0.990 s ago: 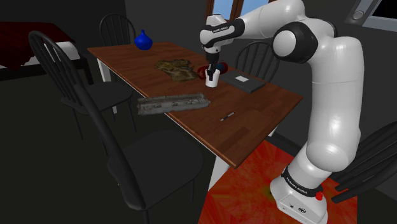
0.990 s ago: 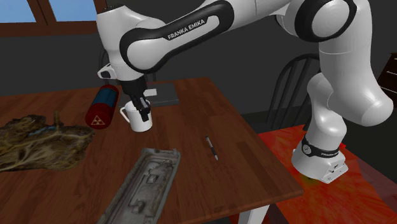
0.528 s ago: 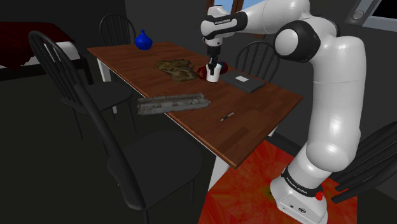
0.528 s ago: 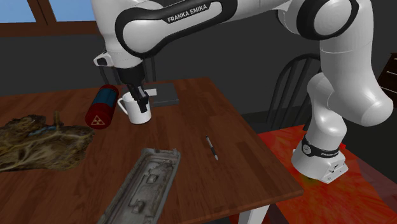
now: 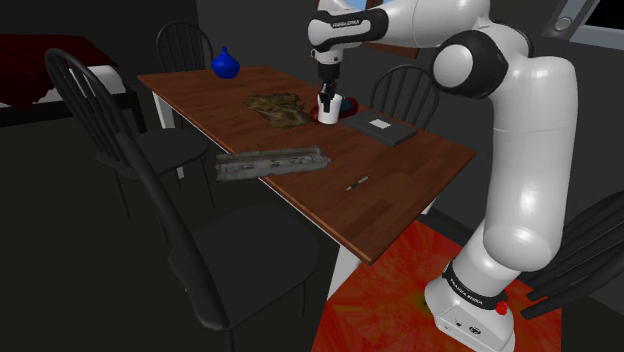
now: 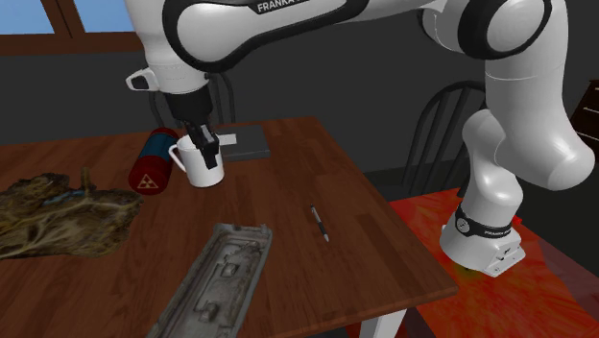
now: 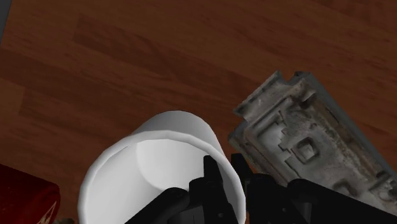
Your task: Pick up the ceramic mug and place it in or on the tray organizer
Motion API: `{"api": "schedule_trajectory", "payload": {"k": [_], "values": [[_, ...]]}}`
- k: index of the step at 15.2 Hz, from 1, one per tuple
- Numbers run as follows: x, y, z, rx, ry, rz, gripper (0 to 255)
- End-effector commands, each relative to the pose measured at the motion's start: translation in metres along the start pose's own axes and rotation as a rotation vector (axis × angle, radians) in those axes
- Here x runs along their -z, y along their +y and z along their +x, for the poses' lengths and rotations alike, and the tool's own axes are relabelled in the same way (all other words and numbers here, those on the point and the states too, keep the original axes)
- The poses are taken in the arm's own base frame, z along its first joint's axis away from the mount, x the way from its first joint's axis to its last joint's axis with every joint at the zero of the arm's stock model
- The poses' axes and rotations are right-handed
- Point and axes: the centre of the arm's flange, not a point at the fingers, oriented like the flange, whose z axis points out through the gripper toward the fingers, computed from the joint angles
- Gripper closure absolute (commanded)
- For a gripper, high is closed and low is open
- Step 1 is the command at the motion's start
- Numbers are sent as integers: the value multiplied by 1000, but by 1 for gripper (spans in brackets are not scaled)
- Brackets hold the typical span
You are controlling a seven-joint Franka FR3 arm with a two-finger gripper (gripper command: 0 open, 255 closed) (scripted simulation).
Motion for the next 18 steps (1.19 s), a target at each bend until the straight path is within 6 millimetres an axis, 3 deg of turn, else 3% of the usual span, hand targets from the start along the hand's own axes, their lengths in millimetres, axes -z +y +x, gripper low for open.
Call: {"api": "schedule_trajectory", "payload": {"k": [1, 18], "values": [[5, -24, 10, -1, 0, 0, 255], [46, -219, 113, -1, 0, 0, 255]]}}
